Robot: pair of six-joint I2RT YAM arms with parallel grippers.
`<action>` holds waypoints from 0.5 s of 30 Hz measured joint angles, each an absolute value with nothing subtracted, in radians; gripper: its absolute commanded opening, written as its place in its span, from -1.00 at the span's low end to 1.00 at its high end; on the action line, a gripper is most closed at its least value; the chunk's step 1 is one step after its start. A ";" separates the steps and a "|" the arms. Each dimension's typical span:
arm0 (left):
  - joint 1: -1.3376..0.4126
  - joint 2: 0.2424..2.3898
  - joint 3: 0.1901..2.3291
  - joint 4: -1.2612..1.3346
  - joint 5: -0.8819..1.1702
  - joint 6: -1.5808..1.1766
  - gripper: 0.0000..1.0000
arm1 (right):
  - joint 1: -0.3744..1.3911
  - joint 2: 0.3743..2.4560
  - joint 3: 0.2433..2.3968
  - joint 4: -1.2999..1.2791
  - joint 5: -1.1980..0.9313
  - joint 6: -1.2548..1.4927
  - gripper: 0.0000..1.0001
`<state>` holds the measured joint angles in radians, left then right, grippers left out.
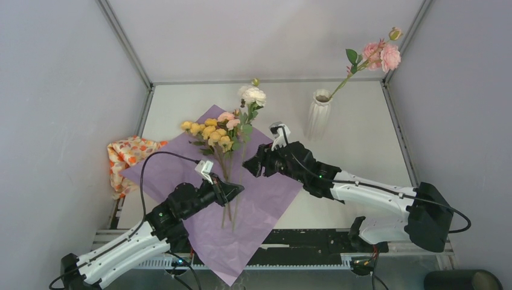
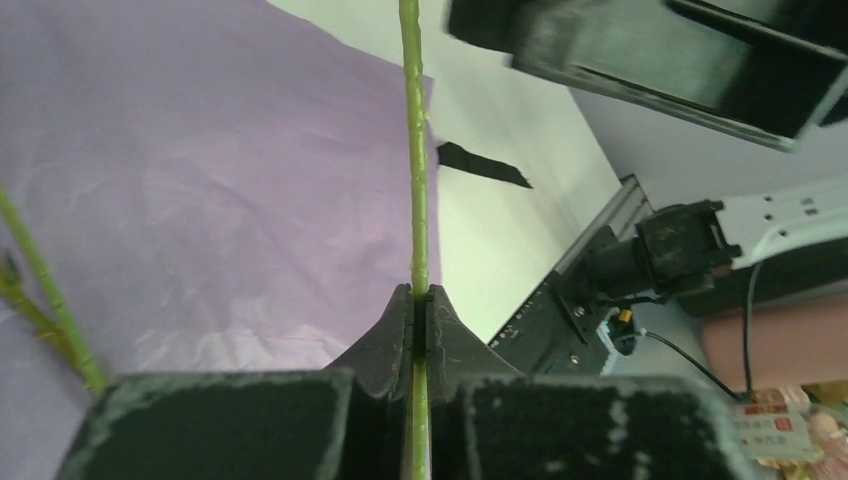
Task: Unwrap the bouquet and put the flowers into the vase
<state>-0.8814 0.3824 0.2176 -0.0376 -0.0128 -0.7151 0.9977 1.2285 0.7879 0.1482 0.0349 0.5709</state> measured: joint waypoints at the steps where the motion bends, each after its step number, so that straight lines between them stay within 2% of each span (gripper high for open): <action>1: -0.890 0.382 0.215 -0.025 -0.007 -0.715 -1.00 | 0.998 1.245 0.799 0.150 0.031 0.571 0.21; 7: -0.941 0.392 0.209 0.031 0.012 -0.715 -1.00 | 0.997 1.304 0.836 0.163 0.017 0.569 0.10; 11: -0.969 0.406 0.202 0.065 0.012 -0.716 -1.00 | 0.997 1.343 0.865 0.167 0.016 0.565 -0.30; 13: -0.981 0.407 0.198 0.076 0.012 -0.716 -1.00 | 0.997 1.351 0.867 0.167 0.016 0.564 -0.59; 15: -0.989 0.407 0.197 0.083 0.010 -0.716 -0.99 | 0.997 1.354 0.867 0.168 0.014 0.564 -0.79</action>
